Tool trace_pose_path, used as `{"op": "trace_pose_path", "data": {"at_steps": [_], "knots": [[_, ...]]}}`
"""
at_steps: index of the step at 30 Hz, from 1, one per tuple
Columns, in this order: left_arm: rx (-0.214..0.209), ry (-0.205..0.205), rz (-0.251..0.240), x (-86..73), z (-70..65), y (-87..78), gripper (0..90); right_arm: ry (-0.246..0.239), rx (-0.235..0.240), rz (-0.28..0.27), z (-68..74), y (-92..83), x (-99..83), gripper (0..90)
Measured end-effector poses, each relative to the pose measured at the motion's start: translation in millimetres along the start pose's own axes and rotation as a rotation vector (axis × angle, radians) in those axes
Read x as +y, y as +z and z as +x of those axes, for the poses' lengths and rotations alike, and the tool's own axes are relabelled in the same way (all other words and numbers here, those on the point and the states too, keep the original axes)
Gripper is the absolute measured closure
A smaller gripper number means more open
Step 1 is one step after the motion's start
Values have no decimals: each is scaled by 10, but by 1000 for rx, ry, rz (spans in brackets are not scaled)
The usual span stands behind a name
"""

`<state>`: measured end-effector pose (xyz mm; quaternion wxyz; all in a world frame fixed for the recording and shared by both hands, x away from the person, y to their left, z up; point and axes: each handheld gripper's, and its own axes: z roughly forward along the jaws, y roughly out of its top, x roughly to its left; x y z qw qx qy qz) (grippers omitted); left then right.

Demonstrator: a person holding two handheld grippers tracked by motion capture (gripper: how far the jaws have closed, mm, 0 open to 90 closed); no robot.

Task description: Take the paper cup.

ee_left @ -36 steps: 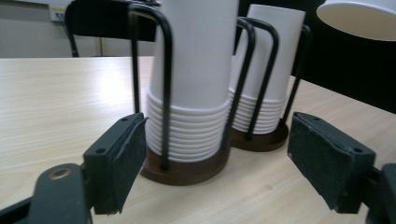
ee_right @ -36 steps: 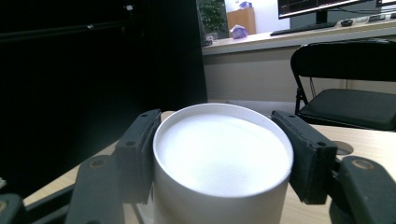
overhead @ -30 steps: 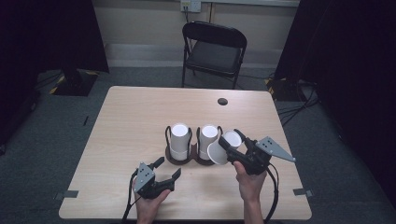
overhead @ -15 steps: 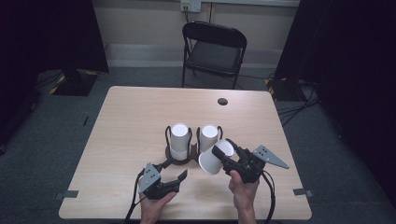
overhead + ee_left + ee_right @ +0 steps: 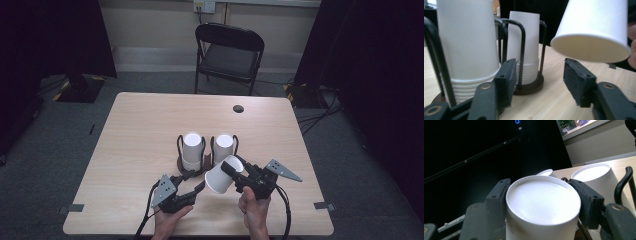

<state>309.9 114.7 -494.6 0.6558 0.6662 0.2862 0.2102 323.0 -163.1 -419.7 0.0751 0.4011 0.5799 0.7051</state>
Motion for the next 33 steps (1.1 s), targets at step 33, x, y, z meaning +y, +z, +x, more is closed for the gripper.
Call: {"op": "trace_pose_path", "data": {"at_steps": [33], "knots": [[-31,45,-146,-63,-96,98,634,175,111,52,-12,202,-277,363]]}}
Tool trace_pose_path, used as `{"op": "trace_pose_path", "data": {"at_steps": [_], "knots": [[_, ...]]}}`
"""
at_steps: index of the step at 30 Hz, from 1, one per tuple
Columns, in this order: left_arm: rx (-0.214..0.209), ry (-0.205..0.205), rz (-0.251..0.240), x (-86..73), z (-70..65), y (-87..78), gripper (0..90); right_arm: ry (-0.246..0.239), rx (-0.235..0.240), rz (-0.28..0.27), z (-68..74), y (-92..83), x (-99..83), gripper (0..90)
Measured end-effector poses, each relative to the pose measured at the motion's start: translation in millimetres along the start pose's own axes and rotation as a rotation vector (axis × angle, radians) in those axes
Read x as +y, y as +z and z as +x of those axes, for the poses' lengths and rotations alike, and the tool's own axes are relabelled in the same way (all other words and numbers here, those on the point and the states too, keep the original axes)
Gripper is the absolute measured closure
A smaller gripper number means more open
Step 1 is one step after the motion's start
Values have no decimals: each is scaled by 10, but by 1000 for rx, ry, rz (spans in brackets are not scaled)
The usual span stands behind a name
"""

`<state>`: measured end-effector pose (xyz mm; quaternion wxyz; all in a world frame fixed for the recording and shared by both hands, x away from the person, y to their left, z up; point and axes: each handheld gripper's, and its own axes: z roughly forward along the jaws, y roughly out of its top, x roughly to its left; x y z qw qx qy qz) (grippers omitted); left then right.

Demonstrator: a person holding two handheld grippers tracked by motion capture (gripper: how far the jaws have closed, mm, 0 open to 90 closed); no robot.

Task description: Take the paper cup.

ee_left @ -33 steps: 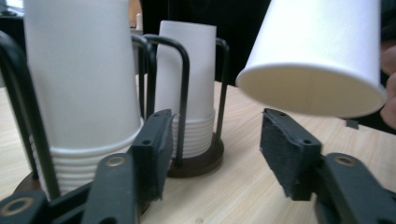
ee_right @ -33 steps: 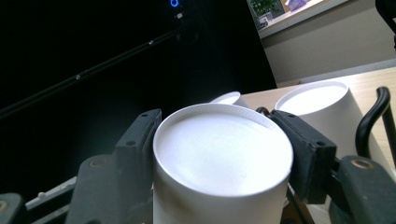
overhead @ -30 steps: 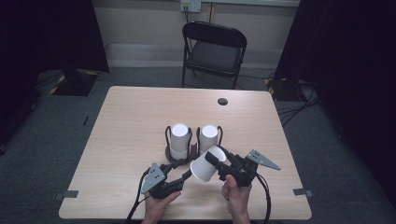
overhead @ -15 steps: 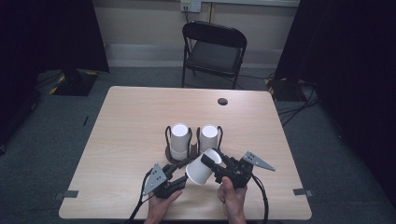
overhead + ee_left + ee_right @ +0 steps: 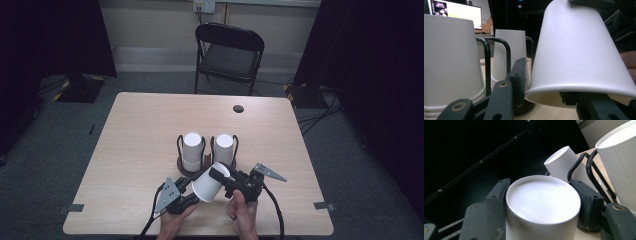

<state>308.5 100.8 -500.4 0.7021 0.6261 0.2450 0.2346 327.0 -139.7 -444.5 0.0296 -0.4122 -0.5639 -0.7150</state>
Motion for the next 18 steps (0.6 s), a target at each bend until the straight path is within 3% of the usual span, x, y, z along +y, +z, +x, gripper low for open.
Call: {"op": "trace_pose_path", "data": {"at_steps": [6,11,18], "knots": [[17,32,-19,15,-31,-16,724,48,34,21,-15,50,-33,362],[4,5,-15,16,1,-46,802,52,39,23,-21,66,-48,350],[-25,-5,8,18,21,-58,842,-17,-25,24,-6,62,-70,306]]}}
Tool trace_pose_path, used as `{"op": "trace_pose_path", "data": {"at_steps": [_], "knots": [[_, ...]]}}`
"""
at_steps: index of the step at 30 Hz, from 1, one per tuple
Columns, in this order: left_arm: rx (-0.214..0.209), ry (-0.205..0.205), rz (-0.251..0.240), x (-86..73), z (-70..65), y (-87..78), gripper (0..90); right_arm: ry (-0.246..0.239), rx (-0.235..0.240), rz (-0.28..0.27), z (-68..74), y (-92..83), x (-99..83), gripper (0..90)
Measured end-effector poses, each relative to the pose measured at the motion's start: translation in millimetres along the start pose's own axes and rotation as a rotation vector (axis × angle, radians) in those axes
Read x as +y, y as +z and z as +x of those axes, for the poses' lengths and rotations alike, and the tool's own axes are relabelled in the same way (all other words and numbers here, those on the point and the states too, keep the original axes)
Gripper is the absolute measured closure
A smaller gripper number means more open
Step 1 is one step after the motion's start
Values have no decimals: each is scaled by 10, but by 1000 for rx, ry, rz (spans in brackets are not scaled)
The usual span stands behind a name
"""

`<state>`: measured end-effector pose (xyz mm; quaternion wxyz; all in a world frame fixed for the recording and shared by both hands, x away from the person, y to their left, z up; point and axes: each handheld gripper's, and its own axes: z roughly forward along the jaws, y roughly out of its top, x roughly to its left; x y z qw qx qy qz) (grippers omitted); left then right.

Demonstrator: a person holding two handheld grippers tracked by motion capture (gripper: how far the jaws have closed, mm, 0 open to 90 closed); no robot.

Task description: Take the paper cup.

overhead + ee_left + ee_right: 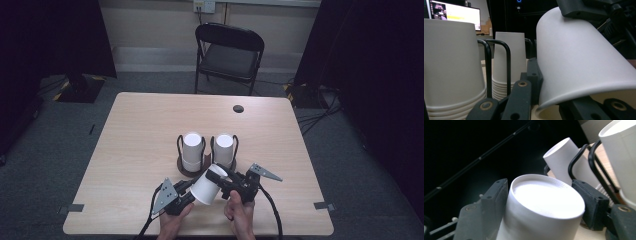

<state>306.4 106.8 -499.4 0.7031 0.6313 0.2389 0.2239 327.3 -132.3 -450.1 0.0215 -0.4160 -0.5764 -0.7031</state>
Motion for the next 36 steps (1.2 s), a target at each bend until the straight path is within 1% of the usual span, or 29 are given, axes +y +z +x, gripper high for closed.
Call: {"op": "trace_pose_path", "data": {"at_steps": [1,4,5,8,12,14,16,18,20,22,24,27,30,33,34,36], "knots": [[-5,-2,6,1,9,-6,847,-19,-17,-1,4,-6,4,303],[-19,-18,17,8,27,-10,856,-48,-42,3,13,-18,16,300],[-22,-23,18,9,30,-9,857,-64,-53,1,17,-21,19,300],[-32,-39,31,14,46,-21,860,-88,-75,4,23,-26,21,301],[-47,-53,53,23,52,-18,863,-104,-89,4,21,-37,30,301],[-54,-62,65,26,58,-16,864,-121,-104,0,20,-46,37,301],[-61,-83,73,24,70,-14,864,-128,-110,3,18,-55,45,304],[-63,-94,85,27,71,-14,864,-139,-117,9,18,-63,53,308],[-72,-103,95,32,76,-10,864,-149,-124,10,14,-70,62,308],[-75,-97,110,42,87,-12,864,-163,-133,10,16,-80,71,308],[-83,-113,118,54,103,-21,863,-171,-140,10,15,-90,79,308],[-87,-118,125,68,118,-32,864,-191,-141,6,18,-102,87,308],[-88,-109,143,80,131,-47,865,-206,-145,13,27,-99,86,308],[-69,-103,159,87,140,-57,866,-231,-159,28,21,-88,106,308],[-56,-101,164,89,145,-64,865,-237,-160,32,19,-87,114,308],[-50,-103,168,91,161,-75,866,-256,-171,35,19,-99,135,306]]}}
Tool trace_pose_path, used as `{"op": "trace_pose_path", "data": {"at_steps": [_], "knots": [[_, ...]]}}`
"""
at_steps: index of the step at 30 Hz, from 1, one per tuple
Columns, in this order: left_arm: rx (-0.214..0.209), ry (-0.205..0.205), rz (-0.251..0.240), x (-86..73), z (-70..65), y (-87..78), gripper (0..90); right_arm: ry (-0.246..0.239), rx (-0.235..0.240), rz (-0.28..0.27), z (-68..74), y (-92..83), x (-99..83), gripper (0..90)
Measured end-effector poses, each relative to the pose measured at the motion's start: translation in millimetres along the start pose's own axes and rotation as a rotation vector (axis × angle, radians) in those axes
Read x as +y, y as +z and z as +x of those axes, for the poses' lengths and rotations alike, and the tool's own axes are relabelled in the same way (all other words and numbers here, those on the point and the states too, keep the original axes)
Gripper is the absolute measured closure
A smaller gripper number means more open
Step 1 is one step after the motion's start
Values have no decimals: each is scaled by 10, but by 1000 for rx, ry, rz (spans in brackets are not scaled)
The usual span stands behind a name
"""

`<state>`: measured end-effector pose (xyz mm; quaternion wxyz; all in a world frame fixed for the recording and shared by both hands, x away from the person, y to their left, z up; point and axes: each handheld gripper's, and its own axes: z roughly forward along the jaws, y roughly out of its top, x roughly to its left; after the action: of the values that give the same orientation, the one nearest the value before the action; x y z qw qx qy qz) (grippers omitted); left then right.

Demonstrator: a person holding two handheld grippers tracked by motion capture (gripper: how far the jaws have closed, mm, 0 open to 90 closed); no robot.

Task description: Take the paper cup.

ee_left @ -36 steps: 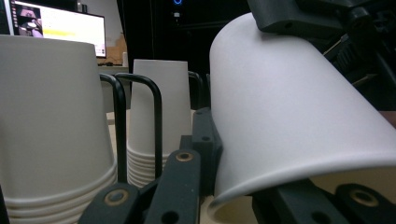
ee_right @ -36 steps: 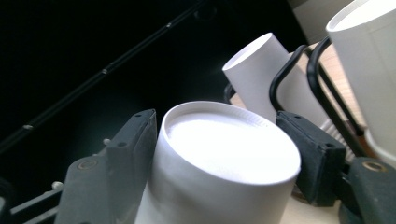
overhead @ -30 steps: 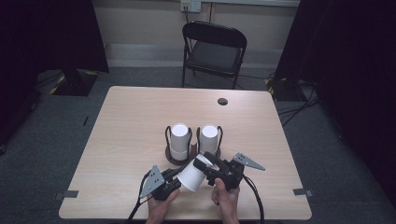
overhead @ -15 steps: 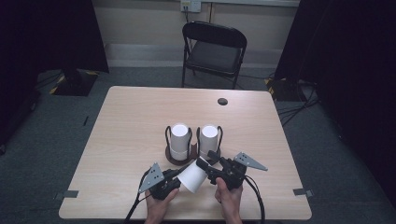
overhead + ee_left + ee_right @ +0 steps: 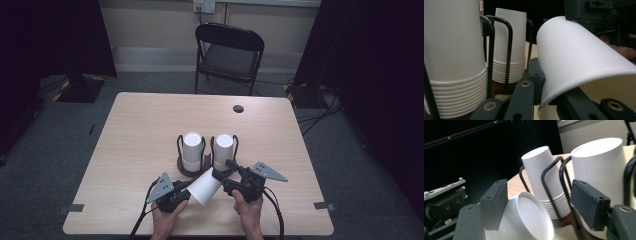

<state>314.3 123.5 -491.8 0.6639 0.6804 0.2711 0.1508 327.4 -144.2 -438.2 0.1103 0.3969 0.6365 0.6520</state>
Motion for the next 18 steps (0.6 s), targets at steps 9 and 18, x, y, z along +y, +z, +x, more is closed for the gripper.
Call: {"op": "trace_pose_path", "data": {"at_steps": [9,18], "knots": [[15,3,76,25,45,-39,866,-32,-22,3,-34,-76,-18,287],[42,50,138,77,35,-59,866,-77,-40,31,-55,-122,-63,243]]}}
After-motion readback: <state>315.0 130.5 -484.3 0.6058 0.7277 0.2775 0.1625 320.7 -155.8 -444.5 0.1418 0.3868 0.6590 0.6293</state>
